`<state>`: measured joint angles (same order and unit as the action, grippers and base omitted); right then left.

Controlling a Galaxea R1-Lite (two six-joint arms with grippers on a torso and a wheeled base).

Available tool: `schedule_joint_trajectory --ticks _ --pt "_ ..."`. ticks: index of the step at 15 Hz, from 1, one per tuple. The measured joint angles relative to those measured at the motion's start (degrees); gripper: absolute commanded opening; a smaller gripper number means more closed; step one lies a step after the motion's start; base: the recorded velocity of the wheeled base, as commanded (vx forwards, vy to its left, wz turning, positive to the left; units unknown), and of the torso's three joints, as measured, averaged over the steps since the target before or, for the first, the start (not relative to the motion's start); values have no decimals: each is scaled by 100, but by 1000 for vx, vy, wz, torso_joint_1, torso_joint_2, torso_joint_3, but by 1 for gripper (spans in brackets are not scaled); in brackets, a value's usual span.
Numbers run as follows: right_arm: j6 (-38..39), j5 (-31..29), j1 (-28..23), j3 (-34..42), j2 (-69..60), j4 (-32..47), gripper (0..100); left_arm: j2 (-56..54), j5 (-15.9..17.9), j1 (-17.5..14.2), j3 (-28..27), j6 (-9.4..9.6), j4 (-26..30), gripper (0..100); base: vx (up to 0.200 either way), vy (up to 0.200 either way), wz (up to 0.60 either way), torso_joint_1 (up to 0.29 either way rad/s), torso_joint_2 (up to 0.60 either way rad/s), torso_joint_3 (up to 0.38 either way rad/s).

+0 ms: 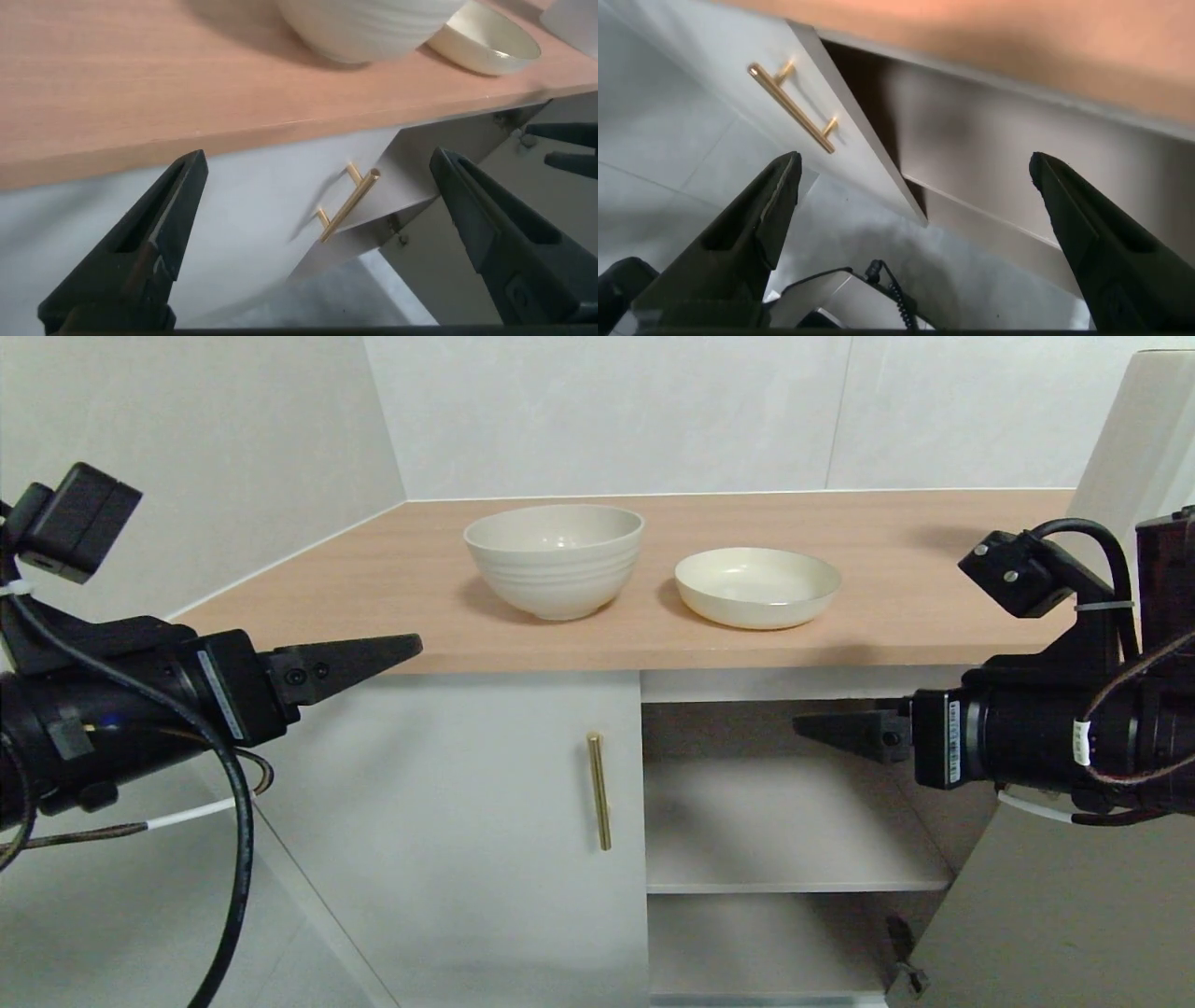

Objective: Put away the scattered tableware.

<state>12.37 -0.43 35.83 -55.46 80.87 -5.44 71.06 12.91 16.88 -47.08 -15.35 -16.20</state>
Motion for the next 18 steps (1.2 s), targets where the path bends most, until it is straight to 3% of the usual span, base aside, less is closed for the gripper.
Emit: schedule_joint_trajectory --ticks 13,18 --pt "0 7 -5 22 9 -4 100 123 13 6 4 0 -5 100 0 0 0 151 -438 -294" --pt "-239 16 -179 -46 188 -191 100 369 24 137 -51 -2 -27 100 0 0 0 48 -118 -68"
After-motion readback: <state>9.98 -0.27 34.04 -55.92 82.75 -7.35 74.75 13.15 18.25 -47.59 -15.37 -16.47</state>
